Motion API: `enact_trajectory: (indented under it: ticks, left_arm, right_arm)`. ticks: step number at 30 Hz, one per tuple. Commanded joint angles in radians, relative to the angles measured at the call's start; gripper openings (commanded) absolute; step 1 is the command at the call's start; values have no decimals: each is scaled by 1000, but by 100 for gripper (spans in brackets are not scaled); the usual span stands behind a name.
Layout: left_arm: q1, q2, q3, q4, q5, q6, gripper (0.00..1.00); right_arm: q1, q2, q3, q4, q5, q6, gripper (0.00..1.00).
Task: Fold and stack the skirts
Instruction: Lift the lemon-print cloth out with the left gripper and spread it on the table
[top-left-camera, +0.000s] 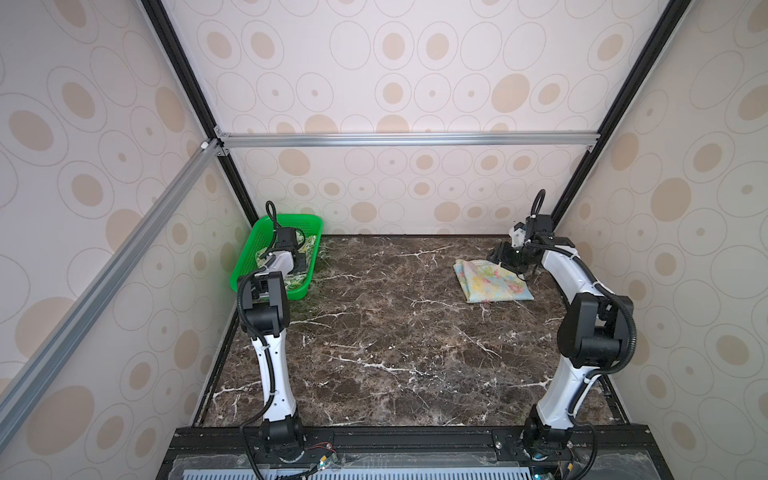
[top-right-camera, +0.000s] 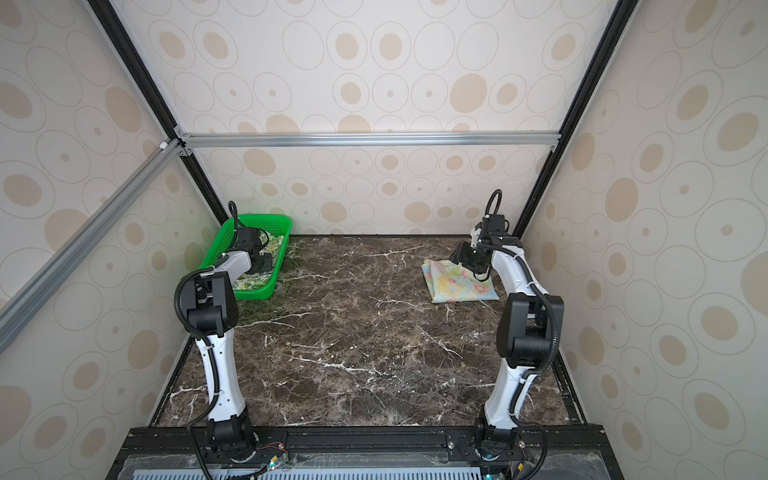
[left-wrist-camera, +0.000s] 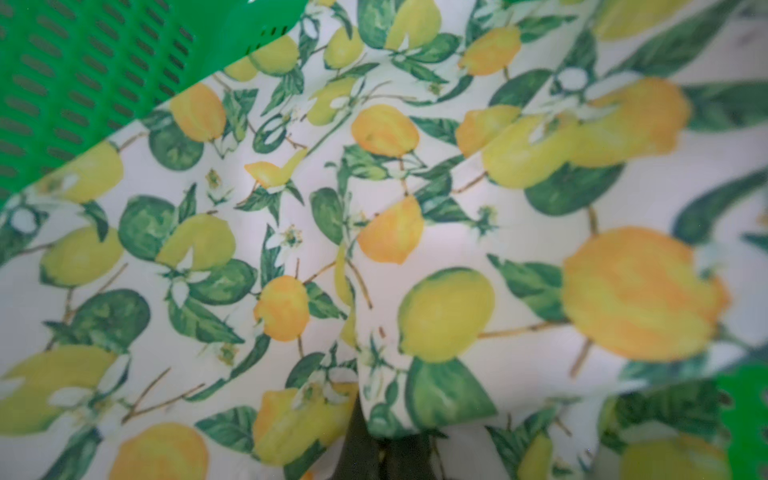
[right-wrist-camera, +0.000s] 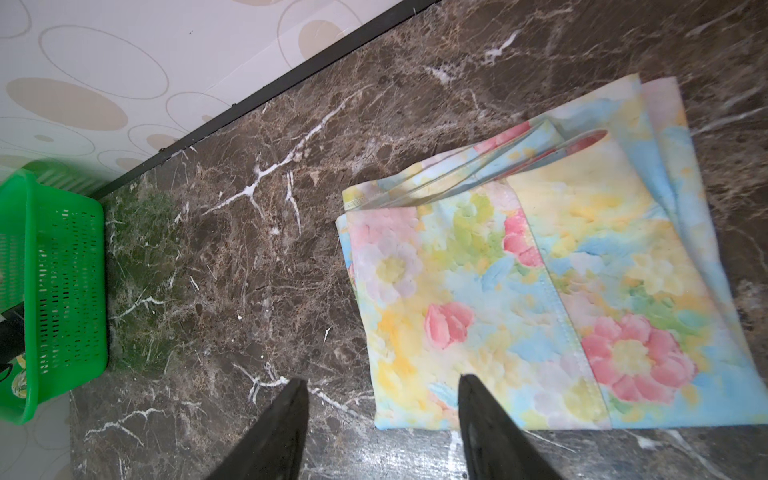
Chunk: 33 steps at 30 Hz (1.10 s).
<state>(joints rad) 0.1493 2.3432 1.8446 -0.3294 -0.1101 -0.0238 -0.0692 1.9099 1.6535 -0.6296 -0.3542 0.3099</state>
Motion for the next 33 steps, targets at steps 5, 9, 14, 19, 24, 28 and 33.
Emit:
enact_trajectory:
  ticks: [5, 9, 14, 19, 24, 28, 33]
  left_arm:
    - [9, -176, 57, 44, 30, -36, 0]
    - [9, -319, 125, 25, 99, -69, 0]
    - [-36, -515, 146, 24, 216, -96, 0]
    - [-93, -677, 170, -4, 349, -138, 0]
    - [-165, -823, 147, 39, 527, -232, 0]
    - [-177, -930, 5, 212, 750, -452, 0]
    - [-219, -1031, -330, 519, 897, -742, 0]
  right_arm:
    - [18, -61, 14, -42, 12, 5, 59]
    - [23, -118, -11, -31, 3, 13, 59]
    - [26, -208, -84, 10, -11, 38, 59]
    - [30, -302, -164, 46, -41, 59, 59]
    - [43, -412, -251, 76, -49, 76, 60]
    - [59, -495, -325, 104, -64, 105, 60]
    - [85, -564, -401, 112, -74, 125, 60]
